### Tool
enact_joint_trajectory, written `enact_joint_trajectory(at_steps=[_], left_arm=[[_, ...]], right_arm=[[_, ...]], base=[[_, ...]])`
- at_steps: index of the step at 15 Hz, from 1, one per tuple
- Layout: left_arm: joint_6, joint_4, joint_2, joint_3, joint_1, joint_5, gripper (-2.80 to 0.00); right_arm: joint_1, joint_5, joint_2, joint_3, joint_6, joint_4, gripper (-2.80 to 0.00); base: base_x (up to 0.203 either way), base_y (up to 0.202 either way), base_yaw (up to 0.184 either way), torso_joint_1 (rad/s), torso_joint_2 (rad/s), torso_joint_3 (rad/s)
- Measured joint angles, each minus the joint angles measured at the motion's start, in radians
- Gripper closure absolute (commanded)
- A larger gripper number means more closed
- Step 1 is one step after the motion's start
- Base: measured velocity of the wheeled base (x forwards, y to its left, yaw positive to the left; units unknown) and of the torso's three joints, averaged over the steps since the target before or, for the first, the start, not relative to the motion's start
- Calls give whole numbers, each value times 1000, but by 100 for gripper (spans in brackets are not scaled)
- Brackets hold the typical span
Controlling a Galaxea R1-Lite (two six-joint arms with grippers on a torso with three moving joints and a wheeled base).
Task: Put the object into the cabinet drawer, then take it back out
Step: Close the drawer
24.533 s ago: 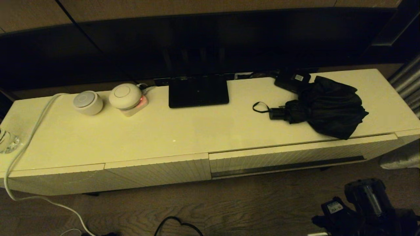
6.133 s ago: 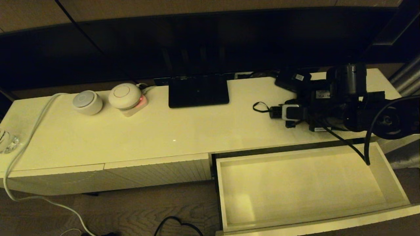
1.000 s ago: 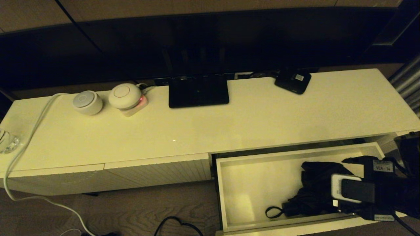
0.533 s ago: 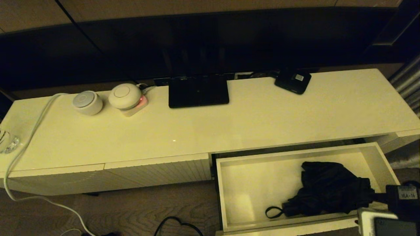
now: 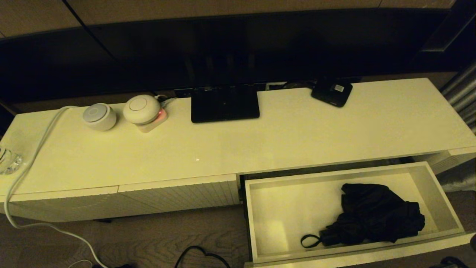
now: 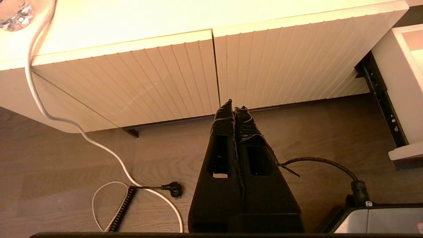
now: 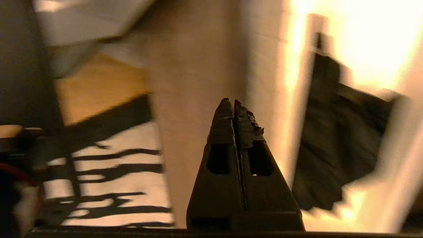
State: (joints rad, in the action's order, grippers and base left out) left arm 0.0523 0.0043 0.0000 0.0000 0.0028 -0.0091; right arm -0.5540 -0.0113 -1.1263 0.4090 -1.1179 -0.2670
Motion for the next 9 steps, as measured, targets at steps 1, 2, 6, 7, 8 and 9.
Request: enact_joint_trajectory(at_steps=[1, 2, 6, 7, 8, 9], left_arm=[[0, 0, 0, 0, 0, 0, 0], [0, 0, 0, 0, 0, 0, 0], [1, 0, 0, 0, 0, 0, 0], [0, 0, 0, 0, 0, 1, 0], [0, 0, 0, 0, 0, 0, 0], [0, 0, 0, 0, 0, 0, 0]], right_arm=[[0, 24, -27, -12, 0, 8, 0], [4, 35, -52, -21, 0, 21, 0], [33, 50, -176, -79, 0, 160, 0], [38, 55, -213, -101, -1, 214, 0], [41, 59, -249, -123, -1, 276, 0], [43, 61, -286, -144, -1, 348, 0]], base=[[0, 0, 0, 0, 0, 0], [0, 0, 0, 0, 0, 0], [0, 0, 0, 0, 0, 0], [0, 0, 0, 0, 0, 0], [0, 0, 0, 0, 0, 0], [0, 0, 0, 0, 0, 0]])
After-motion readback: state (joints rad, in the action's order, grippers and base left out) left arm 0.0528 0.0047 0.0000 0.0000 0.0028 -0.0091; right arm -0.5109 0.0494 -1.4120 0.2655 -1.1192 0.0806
